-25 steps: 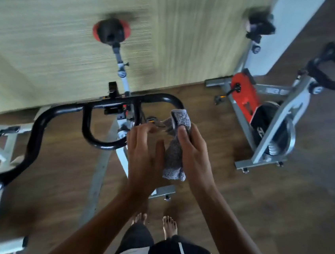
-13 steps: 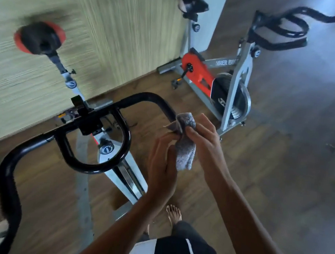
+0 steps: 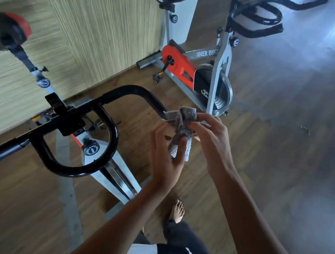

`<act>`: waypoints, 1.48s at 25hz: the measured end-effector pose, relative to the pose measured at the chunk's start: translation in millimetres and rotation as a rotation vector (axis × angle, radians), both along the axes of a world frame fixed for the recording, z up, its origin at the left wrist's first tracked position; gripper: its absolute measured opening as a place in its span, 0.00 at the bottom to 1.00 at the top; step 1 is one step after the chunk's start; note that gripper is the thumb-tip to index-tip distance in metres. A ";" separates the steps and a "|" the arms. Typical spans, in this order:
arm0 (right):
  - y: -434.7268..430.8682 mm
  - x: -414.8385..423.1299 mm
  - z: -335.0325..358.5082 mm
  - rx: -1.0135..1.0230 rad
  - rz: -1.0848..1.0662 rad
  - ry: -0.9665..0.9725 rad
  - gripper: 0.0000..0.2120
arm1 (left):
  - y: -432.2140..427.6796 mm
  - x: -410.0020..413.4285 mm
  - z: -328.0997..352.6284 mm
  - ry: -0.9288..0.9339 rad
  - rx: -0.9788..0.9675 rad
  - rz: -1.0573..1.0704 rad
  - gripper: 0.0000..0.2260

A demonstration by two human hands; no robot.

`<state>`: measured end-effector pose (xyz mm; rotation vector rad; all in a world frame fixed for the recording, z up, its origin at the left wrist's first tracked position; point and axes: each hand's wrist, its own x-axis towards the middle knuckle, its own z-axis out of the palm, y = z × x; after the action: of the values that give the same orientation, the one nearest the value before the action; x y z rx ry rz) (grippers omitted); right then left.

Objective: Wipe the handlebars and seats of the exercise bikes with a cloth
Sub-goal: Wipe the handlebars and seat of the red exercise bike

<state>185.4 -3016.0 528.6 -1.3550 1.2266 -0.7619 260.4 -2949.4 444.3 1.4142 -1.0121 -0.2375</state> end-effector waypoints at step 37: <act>-88.4 44.5 -75.6 0.323 0.217 -0.358 0.13 | -73.1 68.0 -64.2 -0.328 -0.171 -0.313 0.19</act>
<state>229.9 -3104.4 453.0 -1.0134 0.8591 -0.5914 328.4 -3022.6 380.1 1.1571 -1.4914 -0.1441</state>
